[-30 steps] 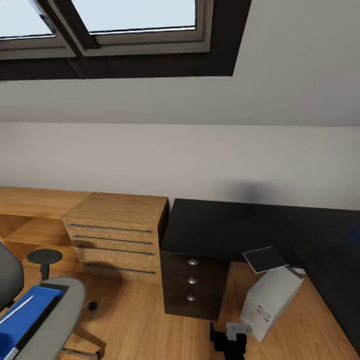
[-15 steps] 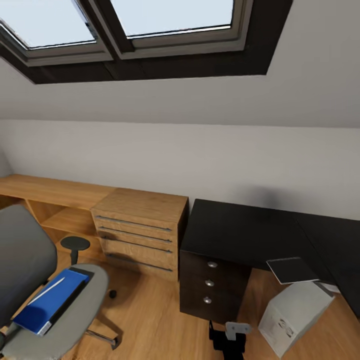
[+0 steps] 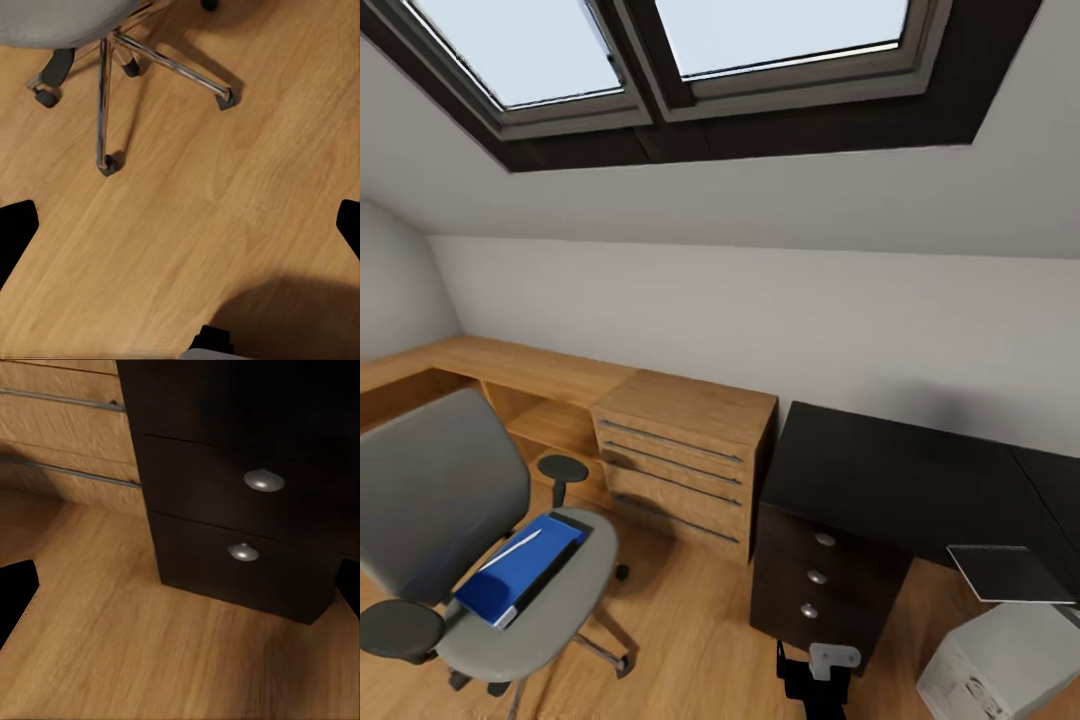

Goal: In the bedroom, organize the workspace by keeping the computer under the desk, ensuring the monitor is on the desk, placing the keyboard on the desk next to the monitor, placing the mouse on the desk next to the keyboard, moving the folder from the swivel chair onto the desk next to the mouse, stacking the notebook on top of the folder with the pen on top of the notebook, and positioning the swivel chair next to the desk.

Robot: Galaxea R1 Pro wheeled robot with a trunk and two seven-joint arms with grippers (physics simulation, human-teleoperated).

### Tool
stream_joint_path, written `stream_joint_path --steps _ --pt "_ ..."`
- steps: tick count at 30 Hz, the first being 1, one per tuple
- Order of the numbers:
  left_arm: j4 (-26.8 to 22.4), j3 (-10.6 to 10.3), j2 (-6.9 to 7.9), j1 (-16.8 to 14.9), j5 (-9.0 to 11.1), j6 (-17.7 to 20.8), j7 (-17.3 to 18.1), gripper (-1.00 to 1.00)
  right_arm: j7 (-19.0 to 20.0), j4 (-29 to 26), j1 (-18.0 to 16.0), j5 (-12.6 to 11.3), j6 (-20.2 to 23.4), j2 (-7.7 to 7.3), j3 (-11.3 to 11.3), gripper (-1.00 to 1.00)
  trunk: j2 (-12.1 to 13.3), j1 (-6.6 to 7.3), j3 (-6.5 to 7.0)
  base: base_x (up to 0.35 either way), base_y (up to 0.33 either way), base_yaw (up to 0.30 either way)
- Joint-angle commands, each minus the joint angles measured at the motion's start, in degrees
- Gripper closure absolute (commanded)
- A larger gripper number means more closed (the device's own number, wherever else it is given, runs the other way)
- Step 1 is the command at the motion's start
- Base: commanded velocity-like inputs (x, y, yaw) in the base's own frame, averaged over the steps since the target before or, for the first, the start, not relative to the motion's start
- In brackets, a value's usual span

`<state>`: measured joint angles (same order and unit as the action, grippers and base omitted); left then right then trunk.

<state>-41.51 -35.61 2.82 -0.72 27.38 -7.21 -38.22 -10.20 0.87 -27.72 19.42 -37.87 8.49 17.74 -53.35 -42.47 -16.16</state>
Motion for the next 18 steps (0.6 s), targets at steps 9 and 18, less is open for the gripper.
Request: stream_joint_path --steps 9,18 --pt "-0.1 -0.4 0.08 -0.1 0.6 -0.4 -0.4 -1.00 -0.4 0.3 -0.1 0.6 -0.1 0.08 0.3 -1.00 -0.1 -0.01 -0.07 0.000 0.000 0.288" --pt "0.0 -0.4 0.16 -0.1 0.6 -0.4 -0.4 -1.00 -0.4 0.4 -0.1 0.6 -0.1 0.12 0.3 -1.00 -0.1 -0.01 -0.07 0.000 0.000 0.288"
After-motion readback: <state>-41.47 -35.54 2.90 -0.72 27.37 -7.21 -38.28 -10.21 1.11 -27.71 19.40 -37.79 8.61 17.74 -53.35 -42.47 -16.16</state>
